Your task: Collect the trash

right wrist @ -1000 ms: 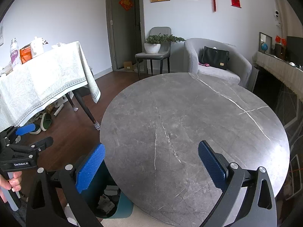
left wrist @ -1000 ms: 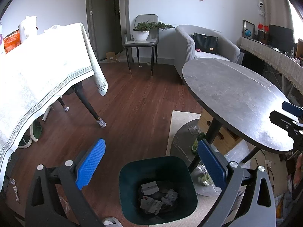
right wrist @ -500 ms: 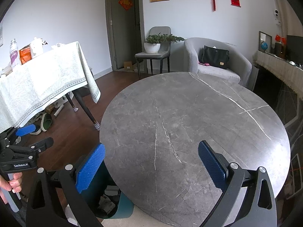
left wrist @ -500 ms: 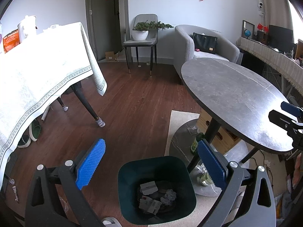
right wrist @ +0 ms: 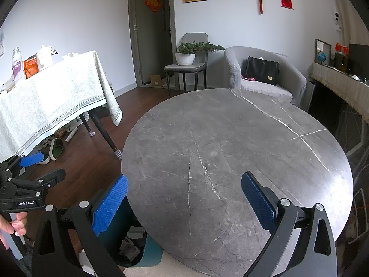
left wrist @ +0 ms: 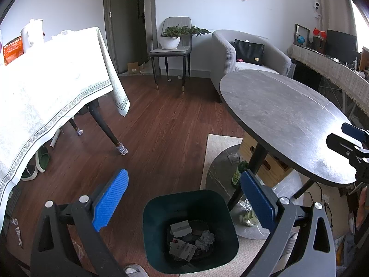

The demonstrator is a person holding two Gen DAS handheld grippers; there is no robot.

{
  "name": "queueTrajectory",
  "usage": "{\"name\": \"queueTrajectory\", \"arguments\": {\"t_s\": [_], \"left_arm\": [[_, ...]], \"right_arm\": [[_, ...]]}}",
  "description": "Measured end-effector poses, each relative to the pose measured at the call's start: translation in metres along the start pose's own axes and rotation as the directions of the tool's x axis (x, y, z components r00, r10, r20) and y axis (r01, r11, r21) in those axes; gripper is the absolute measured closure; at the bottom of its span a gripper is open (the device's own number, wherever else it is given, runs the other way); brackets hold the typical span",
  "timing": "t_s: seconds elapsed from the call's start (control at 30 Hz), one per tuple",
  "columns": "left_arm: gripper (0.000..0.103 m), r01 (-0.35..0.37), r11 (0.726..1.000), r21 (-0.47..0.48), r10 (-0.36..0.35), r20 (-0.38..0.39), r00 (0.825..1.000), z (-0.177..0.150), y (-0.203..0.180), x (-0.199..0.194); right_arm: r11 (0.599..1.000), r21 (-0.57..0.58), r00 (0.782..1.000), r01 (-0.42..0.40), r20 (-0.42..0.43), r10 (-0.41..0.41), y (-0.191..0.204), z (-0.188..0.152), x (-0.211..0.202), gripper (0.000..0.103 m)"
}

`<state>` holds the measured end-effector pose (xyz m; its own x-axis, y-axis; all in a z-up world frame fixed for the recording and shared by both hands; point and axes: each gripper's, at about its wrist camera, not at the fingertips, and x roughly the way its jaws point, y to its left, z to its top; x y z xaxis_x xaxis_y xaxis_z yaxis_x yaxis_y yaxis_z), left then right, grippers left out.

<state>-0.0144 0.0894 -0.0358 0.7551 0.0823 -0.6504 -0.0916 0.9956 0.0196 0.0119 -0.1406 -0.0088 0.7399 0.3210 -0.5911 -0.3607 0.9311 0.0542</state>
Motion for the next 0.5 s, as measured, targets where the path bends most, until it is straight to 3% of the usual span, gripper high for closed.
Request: {"name": "queueTrajectory", "arguments": {"t_s": [0.5], "left_arm": [[0.004, 0.000, 1.000, 0.000, 0.000, -0.001, 1.000, 0.0002, 0.0001, 0.0000]], "right_arm": [[1.000, -0.001, 1.000, 0.002, 0.002, -0.002, -0.0015, -0.0015, -0.0004, 0.004]]}}
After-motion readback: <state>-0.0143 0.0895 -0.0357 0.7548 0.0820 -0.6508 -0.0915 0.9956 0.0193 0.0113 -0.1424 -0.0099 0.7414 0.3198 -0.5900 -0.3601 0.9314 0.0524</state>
